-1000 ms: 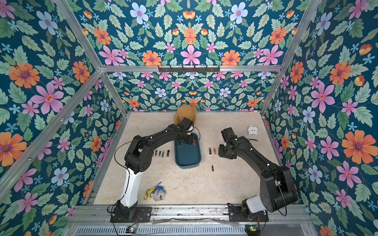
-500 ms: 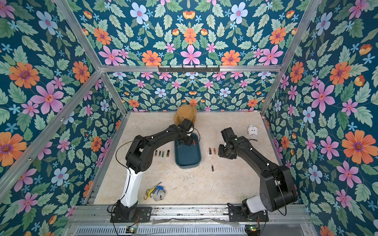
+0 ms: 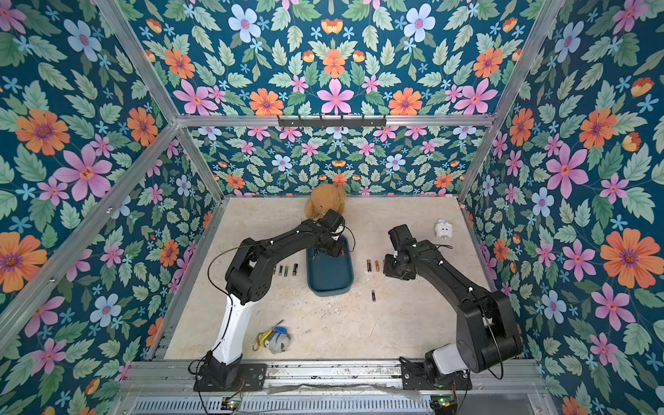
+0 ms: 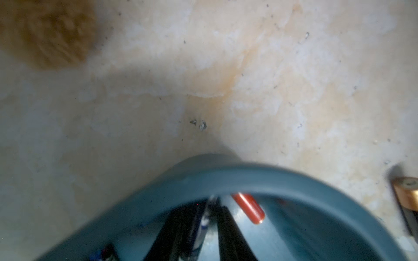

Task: Take the batteries out of the storage box
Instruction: Pick up the battery from the storage box.

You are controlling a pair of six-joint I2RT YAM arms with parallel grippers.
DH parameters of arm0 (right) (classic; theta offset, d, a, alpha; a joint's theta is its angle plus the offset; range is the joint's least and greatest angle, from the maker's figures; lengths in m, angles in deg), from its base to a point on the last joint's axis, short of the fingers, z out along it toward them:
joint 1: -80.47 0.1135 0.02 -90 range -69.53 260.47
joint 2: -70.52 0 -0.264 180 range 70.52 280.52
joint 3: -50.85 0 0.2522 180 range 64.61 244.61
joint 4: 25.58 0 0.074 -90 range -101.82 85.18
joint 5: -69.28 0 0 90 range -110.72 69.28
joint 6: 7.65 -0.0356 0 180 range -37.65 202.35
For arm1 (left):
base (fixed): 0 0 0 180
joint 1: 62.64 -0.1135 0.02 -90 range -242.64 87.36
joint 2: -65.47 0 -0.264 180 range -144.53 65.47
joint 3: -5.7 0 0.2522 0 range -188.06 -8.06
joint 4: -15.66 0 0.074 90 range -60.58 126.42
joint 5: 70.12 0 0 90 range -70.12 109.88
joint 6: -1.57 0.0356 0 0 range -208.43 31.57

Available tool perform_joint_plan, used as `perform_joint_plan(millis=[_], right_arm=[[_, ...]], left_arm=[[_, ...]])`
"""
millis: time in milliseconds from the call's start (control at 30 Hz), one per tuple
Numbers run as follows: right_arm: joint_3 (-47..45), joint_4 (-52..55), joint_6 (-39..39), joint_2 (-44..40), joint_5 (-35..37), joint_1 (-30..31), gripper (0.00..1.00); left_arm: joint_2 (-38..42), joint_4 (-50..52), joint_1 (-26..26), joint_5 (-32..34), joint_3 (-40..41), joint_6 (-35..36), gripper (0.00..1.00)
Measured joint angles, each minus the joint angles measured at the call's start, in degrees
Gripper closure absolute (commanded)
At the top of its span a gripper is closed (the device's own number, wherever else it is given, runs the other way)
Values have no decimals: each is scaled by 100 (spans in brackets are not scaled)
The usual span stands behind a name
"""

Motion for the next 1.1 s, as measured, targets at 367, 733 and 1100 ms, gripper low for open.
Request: perform_joint_plan(millis=[367,733,1100], right_arm=[[-2,2,98,-76,0,-90,63],[-2,0,105,-107,-17,-98,63],[83,-136,101,-55,-260,-98,64]], left_arm=[[-155,13,9,111,-197,-15,78],[-118,72,2,79,-216,-149,83],[745,260,4,-63,109,-452,82]])
